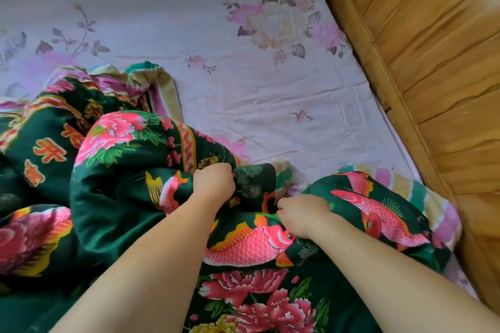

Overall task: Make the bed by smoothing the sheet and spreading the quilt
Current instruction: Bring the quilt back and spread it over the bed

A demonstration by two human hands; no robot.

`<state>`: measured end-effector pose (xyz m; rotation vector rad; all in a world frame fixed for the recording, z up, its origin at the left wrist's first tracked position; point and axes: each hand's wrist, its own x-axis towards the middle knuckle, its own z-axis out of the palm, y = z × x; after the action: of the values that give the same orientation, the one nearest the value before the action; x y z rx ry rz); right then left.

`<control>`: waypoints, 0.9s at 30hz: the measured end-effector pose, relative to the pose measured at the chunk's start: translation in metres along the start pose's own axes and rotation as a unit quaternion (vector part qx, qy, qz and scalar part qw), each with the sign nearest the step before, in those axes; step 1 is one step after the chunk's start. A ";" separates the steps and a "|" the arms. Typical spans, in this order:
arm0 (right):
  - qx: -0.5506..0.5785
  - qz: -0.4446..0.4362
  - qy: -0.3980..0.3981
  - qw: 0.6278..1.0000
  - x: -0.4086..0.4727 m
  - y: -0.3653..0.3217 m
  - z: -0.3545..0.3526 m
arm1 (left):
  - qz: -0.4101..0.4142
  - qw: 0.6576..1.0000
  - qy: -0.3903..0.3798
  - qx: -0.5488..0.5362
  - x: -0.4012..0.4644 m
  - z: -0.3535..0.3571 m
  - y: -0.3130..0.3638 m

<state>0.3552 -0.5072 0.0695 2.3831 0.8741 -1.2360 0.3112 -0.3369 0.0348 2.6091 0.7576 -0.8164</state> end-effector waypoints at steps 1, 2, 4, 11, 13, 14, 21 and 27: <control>0.021 0.011 0.004 1.000 -0.001 0.002 0.000 | -0.015 0.998 0.012 -0.065 -0.007 -0.005 0.002; 0.055 0.026 0.008 0.998 -0.001 0.005 0.001 | -0.027 0.991 0.023 -0.127 -0.014 -0.009 0.004; 0.169 0.055 0.020 0.984 -0.009 0.012 -0.002 | -0.037 0.973 0.044 -0.225 -0.032 -0.019 0.010; 0.728 0.123 -0.016 0.674 -0.045 0.030 -0.037 | 0.073 0.934 0.096 -0.335 -0.095 -0.051 0.074; 0.781 0.126 0.000 0.612 -0.066 0.046 -0.055 | 0.123 0.927 0.130 -0.329 -0.110 -0.072 0.101; 0.803 0.119 0.013 0.584 -0.076 0.055 -0.067 | 0.142 0.921 0.147 -0.331 -0.117 -0.084 0.113; 0.786 -0.006 0.244 0.567 -0.126 0.110 -0.186 | 0.205 0.801 0.238 -0.510 -0.163 -0.163 0.169; 0.741 -0.015 0.320 0.590 -0.119 0.137 -0.165 | 0.187 0.869 0.238 -0.392 -0.171 -0.126 0.201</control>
<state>0.4942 -0.5686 0.2618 4.2976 -0.4459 -1.2592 0.3600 -0.5144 0.2618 2.0683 0.5043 0.2471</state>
